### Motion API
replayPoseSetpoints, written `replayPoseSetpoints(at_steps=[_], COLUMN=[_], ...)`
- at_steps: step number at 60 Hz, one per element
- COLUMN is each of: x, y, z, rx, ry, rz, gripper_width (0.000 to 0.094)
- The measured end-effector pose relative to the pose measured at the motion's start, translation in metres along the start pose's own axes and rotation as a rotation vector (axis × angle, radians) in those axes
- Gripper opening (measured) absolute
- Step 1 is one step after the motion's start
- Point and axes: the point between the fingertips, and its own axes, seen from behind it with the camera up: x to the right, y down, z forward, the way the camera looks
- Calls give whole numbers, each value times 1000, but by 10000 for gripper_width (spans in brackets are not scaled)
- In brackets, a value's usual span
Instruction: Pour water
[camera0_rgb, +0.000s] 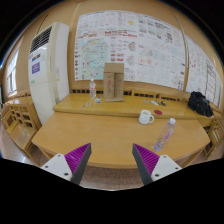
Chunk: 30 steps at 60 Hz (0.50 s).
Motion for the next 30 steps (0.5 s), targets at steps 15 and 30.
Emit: replayPoseSetpoints(at_steps=[15,30], x=[89,232], y=[66,113], z=[14,75], rx=[-71,-61], ry=[84,176], rz=[41,25], gripper_width=[847,845])
